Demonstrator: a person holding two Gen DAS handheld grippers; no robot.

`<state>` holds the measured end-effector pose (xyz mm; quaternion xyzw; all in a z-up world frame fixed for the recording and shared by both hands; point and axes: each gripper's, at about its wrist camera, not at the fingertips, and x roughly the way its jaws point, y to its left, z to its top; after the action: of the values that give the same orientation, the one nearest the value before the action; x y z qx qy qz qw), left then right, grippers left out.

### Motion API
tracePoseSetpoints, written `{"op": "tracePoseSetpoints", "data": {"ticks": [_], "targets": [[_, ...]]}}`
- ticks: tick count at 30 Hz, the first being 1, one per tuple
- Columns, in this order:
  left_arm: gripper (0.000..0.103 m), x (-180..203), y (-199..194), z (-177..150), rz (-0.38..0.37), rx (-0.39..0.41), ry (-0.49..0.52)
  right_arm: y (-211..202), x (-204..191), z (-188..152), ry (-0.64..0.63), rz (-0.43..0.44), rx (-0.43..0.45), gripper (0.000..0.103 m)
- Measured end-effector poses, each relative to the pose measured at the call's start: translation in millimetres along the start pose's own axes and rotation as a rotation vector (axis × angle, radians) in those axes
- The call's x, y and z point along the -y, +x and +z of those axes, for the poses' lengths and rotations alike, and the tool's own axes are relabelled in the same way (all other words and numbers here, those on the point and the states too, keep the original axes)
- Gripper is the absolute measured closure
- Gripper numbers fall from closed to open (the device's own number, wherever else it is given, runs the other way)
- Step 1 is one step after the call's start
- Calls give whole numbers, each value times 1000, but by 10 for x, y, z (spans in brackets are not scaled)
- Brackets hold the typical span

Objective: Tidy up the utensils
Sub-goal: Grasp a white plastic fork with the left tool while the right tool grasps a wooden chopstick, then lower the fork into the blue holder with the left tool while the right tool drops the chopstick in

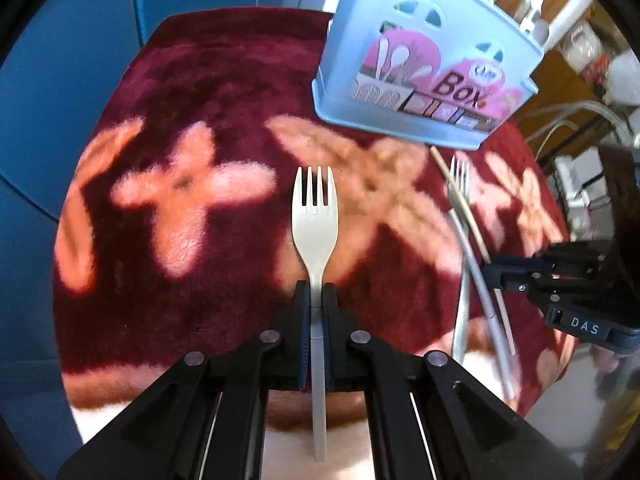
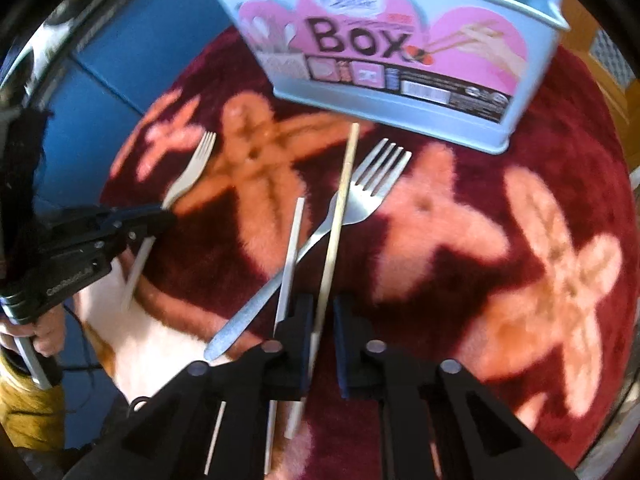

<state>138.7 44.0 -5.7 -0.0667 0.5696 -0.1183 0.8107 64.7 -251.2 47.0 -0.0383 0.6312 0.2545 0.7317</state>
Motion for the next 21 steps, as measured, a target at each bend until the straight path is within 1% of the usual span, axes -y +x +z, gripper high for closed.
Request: {"op": "tracePoseSetpoints", "data": {"ticks": [4,6,7,10,12,14,17,21], "targets": [[99,38,-96,-95,-53,51,-5,-147,107,-147,23,33,90,97],[99,84,-160,-127,-68,85,2,-244,149,-235,37,57,142,97],[99,117,-203,-142,-74,108,7,-270,158,-254,44,68,159,97],[99,219,-354,-170,-104,179,17,-424,200,-357,71,119,253,97],[99,247,-428,-151,-117,215,19,-554,221,-413,72,140,322,97],[99,292,-523,-110,-125,263,24,-700,235,-429,77,152,411,97],[99,353,-642,-17,-134,340,30,-887,272,-443,86,153,531,97],[99,428,-730,143,-162,400,35,-1100,375,-399,99,155,641,97]]}}
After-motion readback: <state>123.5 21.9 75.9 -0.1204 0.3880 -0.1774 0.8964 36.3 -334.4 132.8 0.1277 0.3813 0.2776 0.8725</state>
